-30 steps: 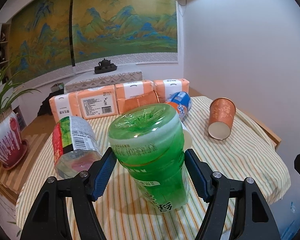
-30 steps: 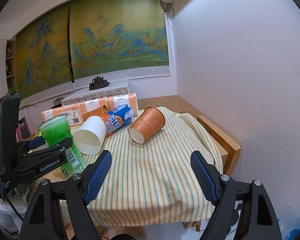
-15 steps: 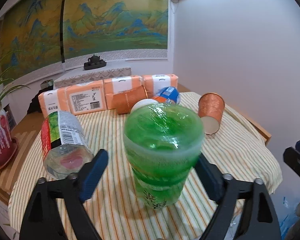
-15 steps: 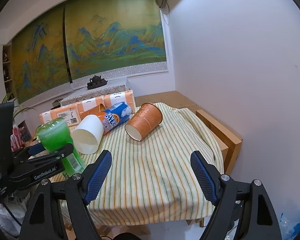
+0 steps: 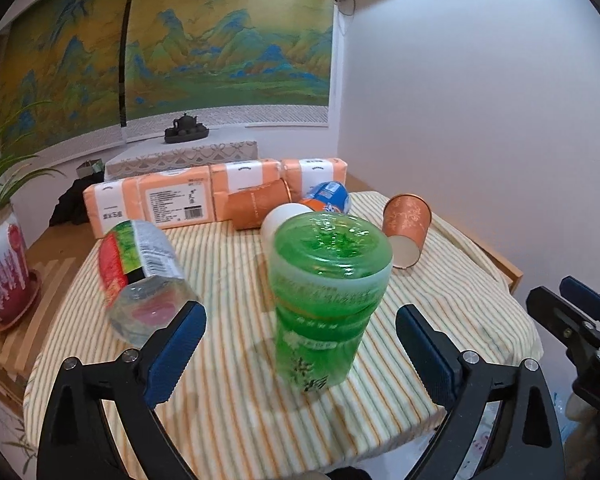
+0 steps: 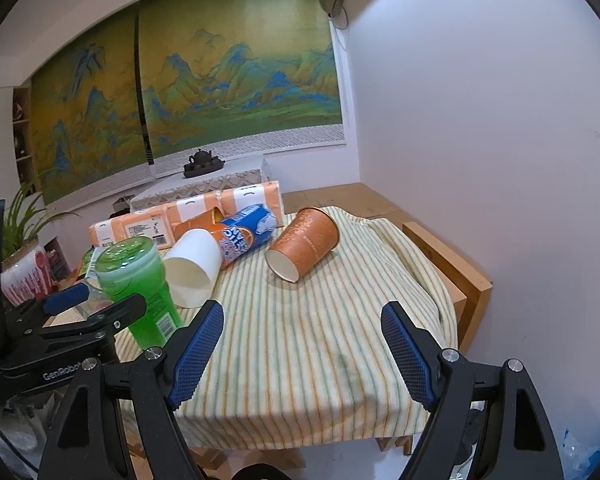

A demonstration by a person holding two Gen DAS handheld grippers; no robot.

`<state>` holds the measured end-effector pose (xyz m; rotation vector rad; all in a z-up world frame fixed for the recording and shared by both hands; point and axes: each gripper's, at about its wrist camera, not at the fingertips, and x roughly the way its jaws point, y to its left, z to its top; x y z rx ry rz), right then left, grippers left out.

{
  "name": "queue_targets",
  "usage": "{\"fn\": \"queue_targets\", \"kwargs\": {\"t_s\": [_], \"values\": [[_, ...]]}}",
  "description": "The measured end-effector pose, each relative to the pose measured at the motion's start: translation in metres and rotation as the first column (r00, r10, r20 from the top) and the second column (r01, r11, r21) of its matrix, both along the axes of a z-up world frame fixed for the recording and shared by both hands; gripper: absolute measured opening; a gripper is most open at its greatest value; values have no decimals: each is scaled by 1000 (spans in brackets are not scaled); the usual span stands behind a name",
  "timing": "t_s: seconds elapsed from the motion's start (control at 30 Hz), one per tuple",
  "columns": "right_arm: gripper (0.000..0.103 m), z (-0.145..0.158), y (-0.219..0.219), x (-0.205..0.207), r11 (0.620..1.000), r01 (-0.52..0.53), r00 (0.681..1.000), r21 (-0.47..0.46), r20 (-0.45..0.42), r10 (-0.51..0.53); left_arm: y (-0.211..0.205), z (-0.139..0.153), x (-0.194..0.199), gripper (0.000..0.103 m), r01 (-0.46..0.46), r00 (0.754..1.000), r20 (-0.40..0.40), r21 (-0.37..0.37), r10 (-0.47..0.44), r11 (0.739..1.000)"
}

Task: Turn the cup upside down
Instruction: 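Open the left gripper and withdraw it from the green cup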

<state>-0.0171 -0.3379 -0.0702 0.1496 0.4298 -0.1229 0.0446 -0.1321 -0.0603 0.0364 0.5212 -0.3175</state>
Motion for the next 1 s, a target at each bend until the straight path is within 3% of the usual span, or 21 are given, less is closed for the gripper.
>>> {"fn": "queue_targets", "kwargs": {"t_s": [0.5, 0.63, 0.77, 1.0], "values": [[78, 15, 31, -13, 998, -64, 997, -29, 39, 65, 60, 38, -56, 98, -144, 986, 86, -32, 146, 989], [79, 19, 37, -17, 997, -77, 996, -29, 53, 78, 72, 46, -74, 103, -178, 977, 117, -29, 180, 984], [91, 22, 41, -20, 996, -81, 994, -35, 68, 84, 79, 52, -85, 102, -211, 968, 135, -29, 213, 977], [91, 24, 44, -24, 996, -87, 992, -30, 88, 89, 92, 56, -92, 102, -237, 963, 120, -61, 242, 970]]}}
